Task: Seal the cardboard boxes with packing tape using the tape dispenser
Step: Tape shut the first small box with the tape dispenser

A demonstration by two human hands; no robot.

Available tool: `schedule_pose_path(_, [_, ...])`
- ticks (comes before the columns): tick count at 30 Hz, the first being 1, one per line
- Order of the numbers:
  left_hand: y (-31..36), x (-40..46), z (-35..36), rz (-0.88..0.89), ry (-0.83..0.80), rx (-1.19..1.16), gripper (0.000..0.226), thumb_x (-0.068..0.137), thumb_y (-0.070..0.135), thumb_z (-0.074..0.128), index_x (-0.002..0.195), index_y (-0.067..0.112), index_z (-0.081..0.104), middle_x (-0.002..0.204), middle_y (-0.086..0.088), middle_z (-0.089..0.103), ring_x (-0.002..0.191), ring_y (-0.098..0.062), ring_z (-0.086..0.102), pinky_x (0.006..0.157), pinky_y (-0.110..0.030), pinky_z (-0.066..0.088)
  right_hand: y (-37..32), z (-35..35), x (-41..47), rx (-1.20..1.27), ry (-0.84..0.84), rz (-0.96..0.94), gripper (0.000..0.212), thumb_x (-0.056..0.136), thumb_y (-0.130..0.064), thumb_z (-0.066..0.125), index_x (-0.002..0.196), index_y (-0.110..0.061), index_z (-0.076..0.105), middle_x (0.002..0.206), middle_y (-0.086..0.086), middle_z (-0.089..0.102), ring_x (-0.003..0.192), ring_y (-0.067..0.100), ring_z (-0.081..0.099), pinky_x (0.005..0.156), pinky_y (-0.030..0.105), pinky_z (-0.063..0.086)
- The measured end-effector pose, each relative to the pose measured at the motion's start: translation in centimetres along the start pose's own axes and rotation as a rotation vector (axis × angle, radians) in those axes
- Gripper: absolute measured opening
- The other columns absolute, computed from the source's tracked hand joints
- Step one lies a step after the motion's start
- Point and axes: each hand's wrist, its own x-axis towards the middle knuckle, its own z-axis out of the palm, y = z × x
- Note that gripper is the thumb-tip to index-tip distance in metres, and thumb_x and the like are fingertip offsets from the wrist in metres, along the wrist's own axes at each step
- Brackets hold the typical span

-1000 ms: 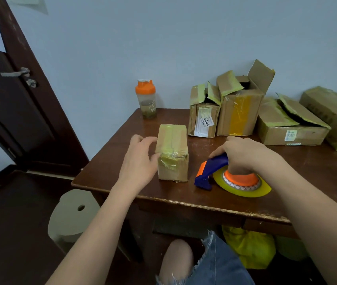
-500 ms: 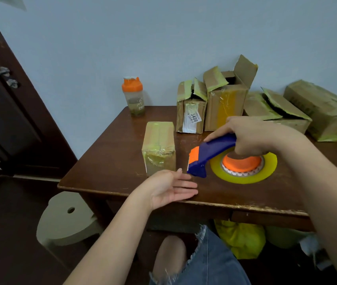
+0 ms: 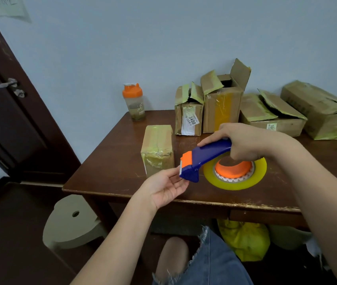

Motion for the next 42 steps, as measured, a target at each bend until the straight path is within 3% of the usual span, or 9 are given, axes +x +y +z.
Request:
schedule_pose_path(4, [0.7, -0.2, -0.9, 0.053, 0.046, 0.017, 0.019, 0.096, 0.014, 0.058, 0.111, 0.003, 0.062, 0.094, -0.021, 0.073, 0.078, -0.025, 0.073, 0.064, -0.033, 0.059, 0.4, 1.1, 0.8, 0.057, -0.018, -0.003, 0.08, 0.08, 0.01, 0.049, 0.131, -0.051, 0.049, 0.102, -0.009, 0.043, 0.09, 0.025, 0.055, 0.08, 0.042, 0.053])
schedule_pose_path(7, [0.7, -0.2, -1.8, 0.07, 0.086, 0.089, 0.015, 0.096, 0.007, 0.057, 0.108, 0.002, 0.063, 0.092, -0.018, 0.073, 0.086, -0.022, 0.069, 0.07, -0.031, 0.054, 0.5, 2.0, 1.4, 0.069, -0.071, 0.003, 0.08, 0.081, 0.005, 0.063, 0.135, -0.051, 0.044, 0.109, -0.007, 0.042, 0.098, 0.022, 0.053, 0.087, 0.038, 0.05])
schedule_pose_path(10, [0.7, 0.0, -2.3, 0.066, 0.101, 0.135, 0.018, 0.096, -0.001, 0.051, 0.109, -0.001, 0.063, 0.087, -0.018, 0.073, 0.089, -0.022, 0.067, 0.073, -0.03, 0.054, 0.6, 2.4, 1.7, 0.078, -0.093, 0.018, 0.08, 0.081, 0.0, 0.069, 0.138, -0.048, 0.041, 0.103, -0.013, 0.037, 0.101, 0.018, 0.047, 0.087, 0.032, 0.044])
schedule_pose_path(15, [0.9, 0.2, -2.0, 0.065, 0.103, 0.151, 0.015, 0.097, 0.0, 0.048, 0.1, -0.001, 0.062, 0.081, -0.017, 0.074, 0.082, -0.022, 0.07, 0.065, -0.028, 0.06, 0.2, 2.1, 2.4, -0.102, -0.136, 0.144, 0.078, 0.077, -0.03, 0.079, 0.134, -0.054, 0.032, 0.116, -0.005, 0.036, 0.114, 0.023, 0.028, 0.097, 0.044, 0.036])
schedule_pose_path(18, [0.9, 0.4, -1.9, 0.064, 0.13, 0.202, 0.013, 0.094, -0.004, 0.051, 0.1, -0.002, 0.063, 0.08, -0.016, 0.074, 0.071, -0.019, 0.072, 0.06, -0.025, 0.06, -0.9, 2.8, 2.7, -0.149, -0.141, 0.16, 0.077, 0.076, -0.018, 0.074, 0.134, -0.043, 0.029, 0.123, 0.002, 0.042, 0.105, 0.022, 0.029, 0.092, 0.041, 0.037])
schedule_pose_path(21, [0.9, 0.2, -2.1, 0.037, 0.156, 0.252, 0.014, 0.092, -0.004, 0.055, 0.104, -0.003, 0.062, 0.082, -0.018, 0.074, 0.074, -0.02, 0.071, 0.061, -0.026, 0.06, -1.9, 3.5, 2.7, -0.196, -0.136, 0.132, 0.073, 0.079, -0.009, 0.065, 0.136, -0.035, 0.027, 0.128, 0.008, 0.042, 0.103, 0.023, 0.032, 0.087, 0.039, 0.036])
schedule_pose_path(27, [0.7, -0.1, -2.8, -0.002, 0.174, 0.293, 0.011, 0.095, 0.005, 0.057, 0.103, -0.001, 0.064, 0.083, -0.016, 0.074, 0.08, -0.02, 0.071, 0.061, -0.025, 0.059, -3.1, 4.1, 2.5, -0.378, -0.137, 0.123, 0.093, 0.082, -0.017, 0.07, 0.148, -0.049, 0.011, 0.135, 0.009, 0.039, 0.127, 0.033, 0.035, 0.102, 0.048, 0.033])
schedule_pose_path(35, [1.3, -0.1, -2.1, 0.275, 0.313, 0.61, 0.012, 0.093, -0.002, 0.058, 0.095, -0.002, 0.069, 0.092, -0.018, 0.072, 0.069, -0.017, 0.071, 0.054, -0.02, 0.052, -2.8, 3.8, 2.3, -0.348, -0.11, 0.125, 0.094, 0.083, -0.012, 0.068, 0.145, -0.055, 0.011, 0.13, 0.007, 0.04, 0.119, 0.03, 0.039, 0.092, 0.045, 0.037])
schedule_pose_path(42, [3.2, -1.1, -3.4, 0.42, 0.445, 0.721, 0.009, 0.093, 0.002, 0.061, 0.092, 0.0, 0.07, 0.094, -0.015, 0.071, 0.073, -0.016, 0.071, 0.062, -0.022, 0.055, -2.7, 3.9, 2.0, -0.319, -0.081, 0.106, 0.1, 0.082, -0.01, 0.07, 0.145, -0.054, 0.005, 0.129, 0.008, 0.04, 0.117, 0.03, 0.042, 0.081, 0.04, 0.039])
